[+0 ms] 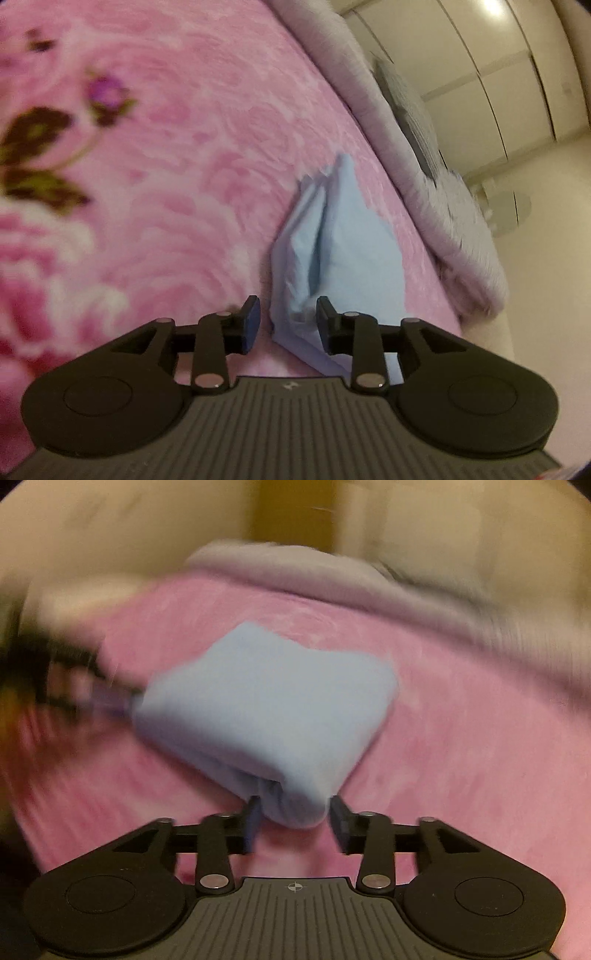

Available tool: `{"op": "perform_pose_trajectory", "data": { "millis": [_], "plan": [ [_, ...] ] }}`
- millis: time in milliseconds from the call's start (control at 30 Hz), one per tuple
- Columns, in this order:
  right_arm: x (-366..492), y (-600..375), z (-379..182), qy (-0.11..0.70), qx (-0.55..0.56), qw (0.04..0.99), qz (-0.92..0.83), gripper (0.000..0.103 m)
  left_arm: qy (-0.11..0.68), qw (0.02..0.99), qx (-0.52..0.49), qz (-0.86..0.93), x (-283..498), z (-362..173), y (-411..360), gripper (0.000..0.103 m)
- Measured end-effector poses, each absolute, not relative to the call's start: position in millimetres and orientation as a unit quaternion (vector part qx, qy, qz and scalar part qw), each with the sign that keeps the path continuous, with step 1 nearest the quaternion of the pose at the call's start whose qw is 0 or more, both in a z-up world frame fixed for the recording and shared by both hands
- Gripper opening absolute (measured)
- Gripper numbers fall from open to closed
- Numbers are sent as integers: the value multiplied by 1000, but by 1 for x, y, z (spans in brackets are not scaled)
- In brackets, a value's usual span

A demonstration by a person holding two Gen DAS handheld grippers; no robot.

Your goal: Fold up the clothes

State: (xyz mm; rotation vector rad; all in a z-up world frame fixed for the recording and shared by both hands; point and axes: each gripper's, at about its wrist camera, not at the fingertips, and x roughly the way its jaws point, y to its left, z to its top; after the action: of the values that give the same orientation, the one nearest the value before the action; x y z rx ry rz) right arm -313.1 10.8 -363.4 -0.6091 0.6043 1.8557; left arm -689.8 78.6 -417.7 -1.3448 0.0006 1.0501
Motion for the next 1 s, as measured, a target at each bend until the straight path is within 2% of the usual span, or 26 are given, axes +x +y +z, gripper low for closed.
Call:
{"op": "perform_pose_trajectory", "data": {
  "millis": [33,100,167,333,467,500,533,567,667,867,1000],
  "plan": [
    [-296,14,-362,321,-205,518,766,66,-11,651,-605,458,-695,-420,77,36],
    [-264,18,-368,439,-107,503,737,68,-27,638,-627,446,-701,-426,76,39],
    [-243,24,-380,518,-35,488,702,68,-28,627,-645,437,-698,-435,84,39],
    [-226,50,-408,623,54,463,628,67,-49,628,-657,415,-682,-447,107,40],
    [-231,70,-421,643,84,457,608,67,-49,639,-652,406,-670,-451,122,39],
    [-233,74,-423,646,87,457,605,65,-45,643,-648,406,-667,-450,123,35],
    [-234,77,-422,644,76,459,607,53,-41,648,-643,406,-665,-448,122,32],
    [-236,80,-421,643,64,462,608,46,-38,652,-638,407,-663,-446,122,26],
    [-238,82,-415,640,41,462,613,36,-30,663,-627,408,-660,-436,114,19],
    [-229,49,-396,650,30,444,617,35,-18,677,-623,391,-661,-411,59,18],
    [-217,5,-389,663,19,431,612,35,5,671,-637,379,-668,-414,5,18]
  ]
}}
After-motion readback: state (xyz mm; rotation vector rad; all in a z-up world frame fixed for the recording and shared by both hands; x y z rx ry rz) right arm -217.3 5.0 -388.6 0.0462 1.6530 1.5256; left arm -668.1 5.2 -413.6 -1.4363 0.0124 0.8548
